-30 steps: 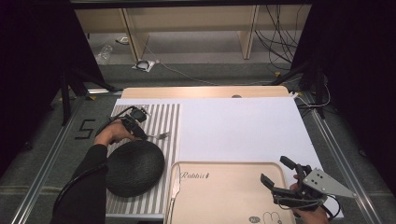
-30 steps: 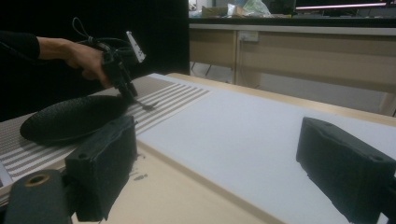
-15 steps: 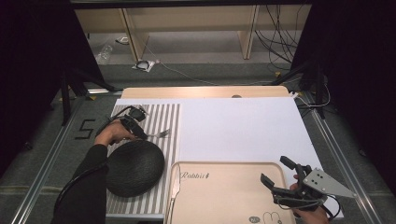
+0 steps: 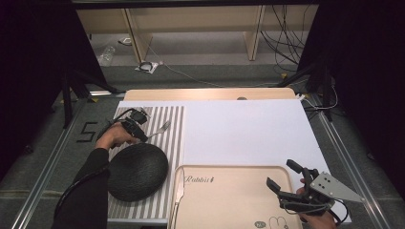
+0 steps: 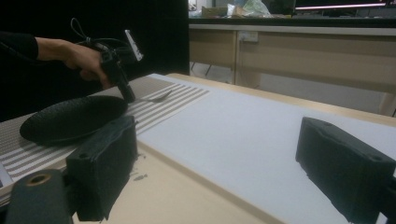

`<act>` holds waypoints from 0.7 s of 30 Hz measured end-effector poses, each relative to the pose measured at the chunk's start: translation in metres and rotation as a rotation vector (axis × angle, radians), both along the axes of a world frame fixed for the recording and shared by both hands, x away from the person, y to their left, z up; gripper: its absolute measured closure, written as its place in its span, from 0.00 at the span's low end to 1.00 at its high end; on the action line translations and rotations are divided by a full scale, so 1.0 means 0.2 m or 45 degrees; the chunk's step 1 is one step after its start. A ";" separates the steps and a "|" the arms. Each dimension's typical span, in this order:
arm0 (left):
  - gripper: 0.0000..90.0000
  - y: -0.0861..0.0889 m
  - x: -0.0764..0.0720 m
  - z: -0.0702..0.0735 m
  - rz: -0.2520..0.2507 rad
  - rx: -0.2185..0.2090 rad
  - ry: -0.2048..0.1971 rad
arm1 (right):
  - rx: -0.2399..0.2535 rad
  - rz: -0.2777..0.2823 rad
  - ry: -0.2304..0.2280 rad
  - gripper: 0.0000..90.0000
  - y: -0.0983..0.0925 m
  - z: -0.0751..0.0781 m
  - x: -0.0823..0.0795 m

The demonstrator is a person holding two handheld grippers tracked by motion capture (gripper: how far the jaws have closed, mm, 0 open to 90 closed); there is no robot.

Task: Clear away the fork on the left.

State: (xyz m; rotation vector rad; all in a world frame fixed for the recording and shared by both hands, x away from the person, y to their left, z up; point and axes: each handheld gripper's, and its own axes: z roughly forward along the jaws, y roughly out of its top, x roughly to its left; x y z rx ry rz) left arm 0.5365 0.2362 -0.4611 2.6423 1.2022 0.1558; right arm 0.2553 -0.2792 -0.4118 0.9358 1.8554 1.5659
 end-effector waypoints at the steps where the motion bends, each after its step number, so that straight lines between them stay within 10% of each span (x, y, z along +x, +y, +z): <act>1: 0.87 0.00 0.00 0.00 -0.007 0.000 0.000 | -0.002 0.002 0.001 0.15 0.00 0.00 0.00; 11: 0.91 -0.01 0.00 0.00 -0.003 0.013 -0.031 | 0.001 0.001 0.002 0.15 0.00 0.00 0.00; 21: 0.92 0.00 0.01 0.08 0.029 0.085 -0.208 | 0.003 -0.001 0.002 0.15 0.00 0.00 0.00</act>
